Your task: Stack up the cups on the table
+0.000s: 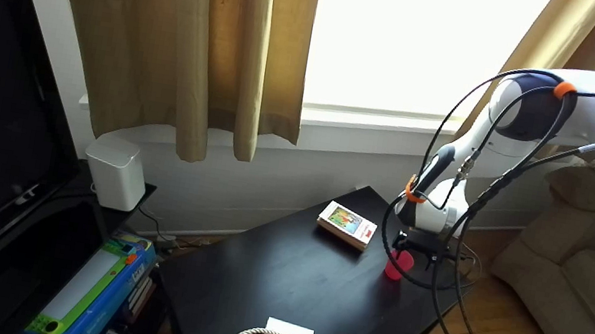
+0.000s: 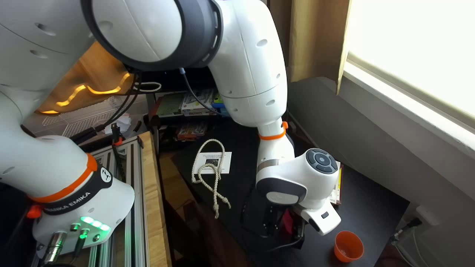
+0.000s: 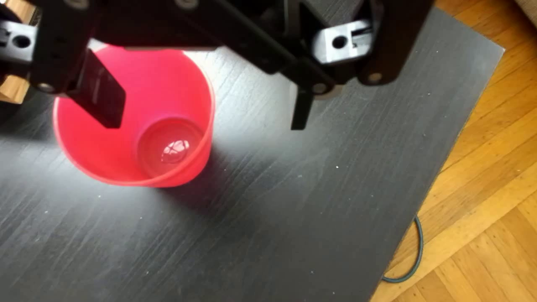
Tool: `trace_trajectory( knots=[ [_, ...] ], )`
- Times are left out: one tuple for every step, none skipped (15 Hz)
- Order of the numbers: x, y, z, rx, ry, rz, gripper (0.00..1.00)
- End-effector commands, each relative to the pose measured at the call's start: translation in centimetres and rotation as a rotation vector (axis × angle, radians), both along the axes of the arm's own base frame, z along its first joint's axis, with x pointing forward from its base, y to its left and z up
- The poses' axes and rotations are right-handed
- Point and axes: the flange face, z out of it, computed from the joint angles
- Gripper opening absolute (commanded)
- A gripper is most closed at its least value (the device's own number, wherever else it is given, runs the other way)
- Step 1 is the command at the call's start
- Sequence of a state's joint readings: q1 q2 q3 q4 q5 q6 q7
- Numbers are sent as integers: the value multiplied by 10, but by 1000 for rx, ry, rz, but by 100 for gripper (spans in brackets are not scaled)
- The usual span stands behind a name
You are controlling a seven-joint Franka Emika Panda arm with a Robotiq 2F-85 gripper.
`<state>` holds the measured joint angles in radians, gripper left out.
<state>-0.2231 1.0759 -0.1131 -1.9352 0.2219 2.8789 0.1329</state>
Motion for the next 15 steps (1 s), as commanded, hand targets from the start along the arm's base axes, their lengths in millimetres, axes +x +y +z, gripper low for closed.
trace_trajectory(
  knots=[
    [10,1,-27,4,-7,-23,98],
    [11,2,-32,9,-6,-21,73],
    [13,2,-35,7,-4,-21,73],
    [14,1,-37,4,-6,-21,73],
    [16,1,-38,2,-9,-23,64],
    [17,0,-39,1,-10,-27,57],
    [18,0,-39,3,-14,-29,47],
    [19,0,-39,3,-16,-30,41],
    [20,1,-39,1,-19,-30,34],
    [21,1,-37,0,-21,-27,25],
    [21,1,-34,-1,-27,-26,18],
    [21,1,-30,0,-32,-24,9],
    [21,1,-26,-4,-37,-23,3],
    [21,0,-21,-11,-43,-22,0],
    [21,-2,-15,-18,-51,-18,0]
  ],
)
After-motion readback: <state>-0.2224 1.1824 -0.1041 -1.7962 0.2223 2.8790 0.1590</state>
